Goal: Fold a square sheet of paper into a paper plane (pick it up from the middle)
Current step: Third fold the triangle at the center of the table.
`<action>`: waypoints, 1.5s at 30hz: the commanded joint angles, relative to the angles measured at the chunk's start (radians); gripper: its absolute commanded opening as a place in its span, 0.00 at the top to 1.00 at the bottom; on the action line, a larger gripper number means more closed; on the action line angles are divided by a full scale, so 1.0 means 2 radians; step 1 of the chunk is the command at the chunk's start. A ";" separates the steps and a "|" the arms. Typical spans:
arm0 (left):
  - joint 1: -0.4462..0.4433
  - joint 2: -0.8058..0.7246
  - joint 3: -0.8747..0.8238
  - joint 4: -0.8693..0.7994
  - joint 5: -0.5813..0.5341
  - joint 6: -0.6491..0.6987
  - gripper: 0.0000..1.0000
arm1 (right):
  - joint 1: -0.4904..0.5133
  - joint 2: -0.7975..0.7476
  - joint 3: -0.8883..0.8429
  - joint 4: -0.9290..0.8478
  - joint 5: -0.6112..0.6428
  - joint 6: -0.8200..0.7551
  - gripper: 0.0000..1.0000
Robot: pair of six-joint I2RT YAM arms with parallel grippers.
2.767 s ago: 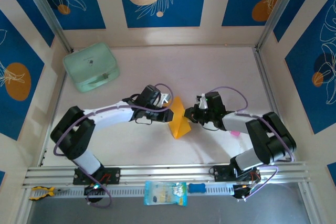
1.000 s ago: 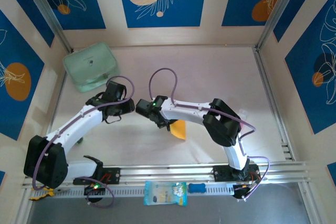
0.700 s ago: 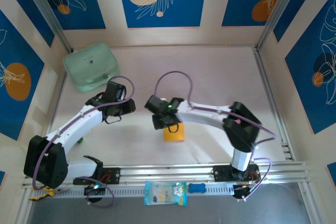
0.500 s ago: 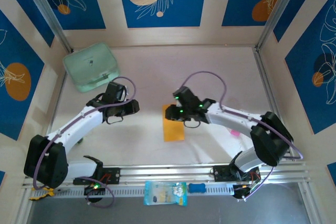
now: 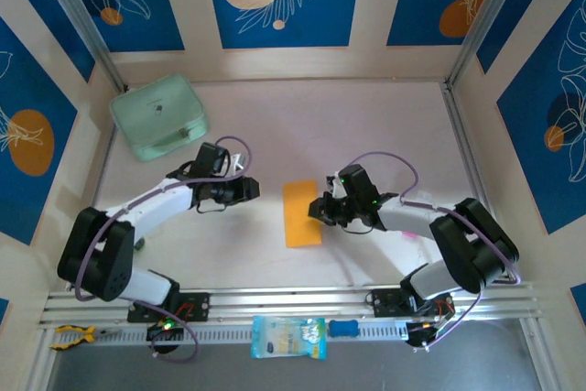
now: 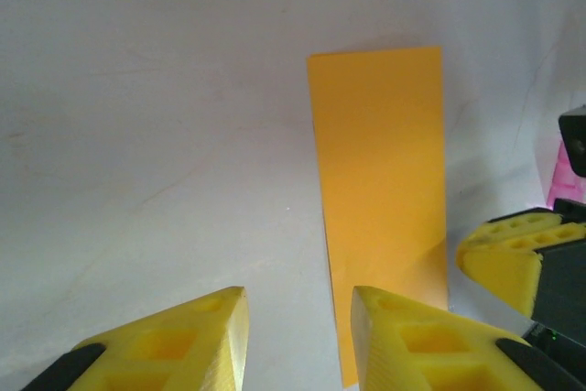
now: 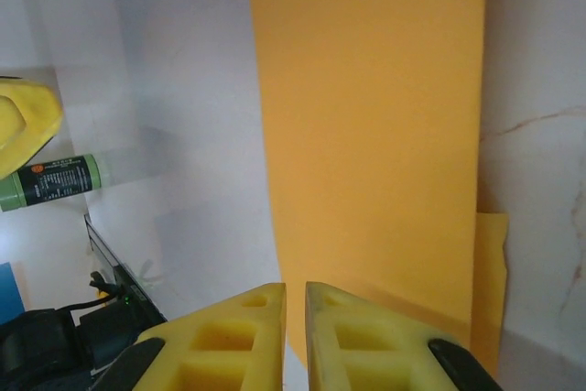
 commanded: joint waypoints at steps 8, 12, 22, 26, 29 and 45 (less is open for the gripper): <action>-0.027 0.050 0.017 0.024 0.050 -0.012 0.64 | -0.029 0.046 -0.059 0.062 -0.036 0.018 0.88; -0.035 0.065 0.022 0.023 0.058 -0.012 0.62 | -0.033 0.051 -0.070 0.064 -0.033 0.024 0.88; -0.081 0.113 0.031 0.041 0.108 -0.039 0.54 | -0.034 0.047 -0.074 0.054 -0.020 0.034 0.88; -0.096 0.131 0.030 0.066 0.115 -0.060 0.54 | -0.035 0.045 -0.075 0.050 -0.018 0.034 0.88; -0.102 0.141 0.035 0.058 0.105 -0.060 0.54 | -0.035 0.045 -0.074 0.049 -0.018 0.034 0.87; -0.105 0.179 0.034 0.110 0.133 -0.087 0.68 | -0.035 0.036 -0.079 0.043 -0.013 0.035 0.87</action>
